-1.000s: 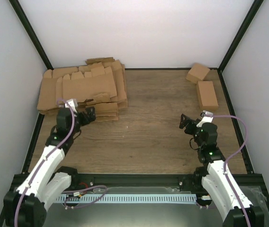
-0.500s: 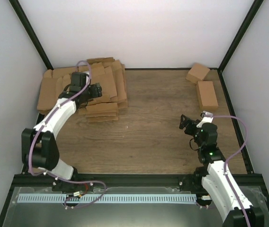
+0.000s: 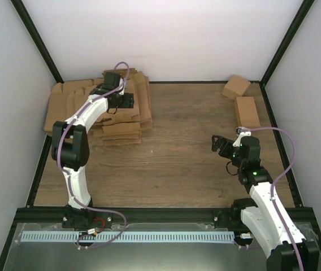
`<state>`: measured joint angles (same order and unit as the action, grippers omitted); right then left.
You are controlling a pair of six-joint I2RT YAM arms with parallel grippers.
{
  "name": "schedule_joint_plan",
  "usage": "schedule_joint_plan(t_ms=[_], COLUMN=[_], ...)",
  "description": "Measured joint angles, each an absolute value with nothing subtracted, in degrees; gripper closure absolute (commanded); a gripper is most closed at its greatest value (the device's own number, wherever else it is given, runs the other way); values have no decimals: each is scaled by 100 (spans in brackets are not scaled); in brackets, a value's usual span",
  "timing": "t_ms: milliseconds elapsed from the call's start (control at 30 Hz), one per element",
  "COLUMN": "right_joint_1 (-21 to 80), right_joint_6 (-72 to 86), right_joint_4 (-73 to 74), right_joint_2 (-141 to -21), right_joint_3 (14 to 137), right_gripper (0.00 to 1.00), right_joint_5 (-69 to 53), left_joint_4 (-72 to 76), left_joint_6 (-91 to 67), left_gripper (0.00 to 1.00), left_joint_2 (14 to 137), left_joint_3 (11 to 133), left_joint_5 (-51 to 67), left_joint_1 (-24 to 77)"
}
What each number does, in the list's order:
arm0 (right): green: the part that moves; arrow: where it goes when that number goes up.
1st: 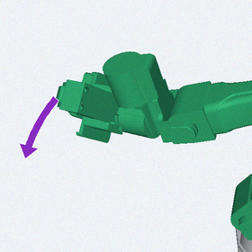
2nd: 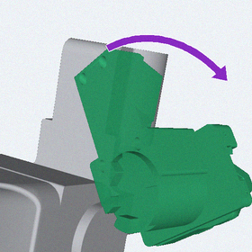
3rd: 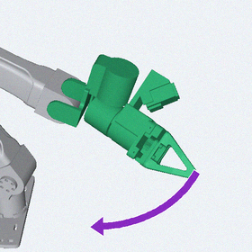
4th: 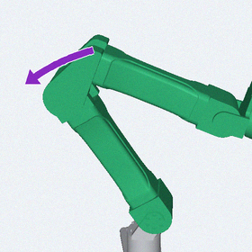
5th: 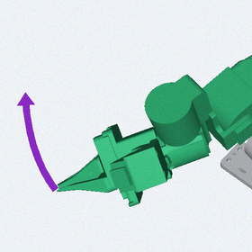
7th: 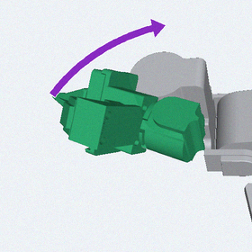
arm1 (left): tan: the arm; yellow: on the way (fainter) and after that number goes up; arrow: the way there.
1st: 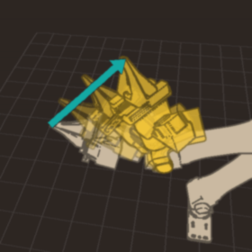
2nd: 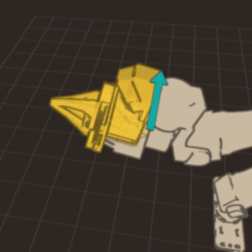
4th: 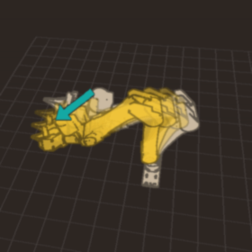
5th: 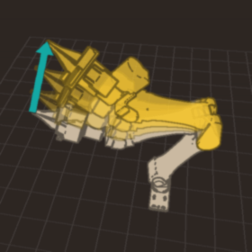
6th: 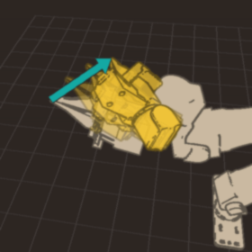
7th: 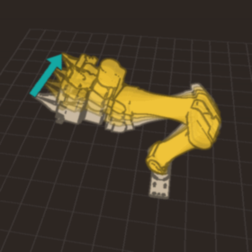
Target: Fold the paper box
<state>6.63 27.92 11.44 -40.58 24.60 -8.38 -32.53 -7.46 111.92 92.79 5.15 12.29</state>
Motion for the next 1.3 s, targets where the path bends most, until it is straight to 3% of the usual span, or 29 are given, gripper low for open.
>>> schedule_joint_plan(t_ms=[200,333,667,933,1300], right_joint_1=[663,663,663,663,663], right_joint_6=[2840,2880,2926,2928,2930], right_joint_4=[1310,1450,1505,1498,1498], right_joint_2=[-4178,-4281,-4274,-4333,-4381], right_joint_3=[2482,2578,2657,2663,2663], right_gripper=[0,0,0,0,0], right_joint_5=[-899,-895,-840,-832,-829], left_joint_4=[-3699,-4058,-4501,-4624,-4657], left_joint_6=[-932,-1256,-1702,-1846,-1975], left_gripper=[5,4,4,18,69], left_joint_2=[12077,12717,13447,13655,13585], left_joint_3=[10390,11187,11813,11819,11904], left_joint_5=[12,-508,-1247,-1575,-1678], left_joint_1=[1684,1975,1953,1951,1962])
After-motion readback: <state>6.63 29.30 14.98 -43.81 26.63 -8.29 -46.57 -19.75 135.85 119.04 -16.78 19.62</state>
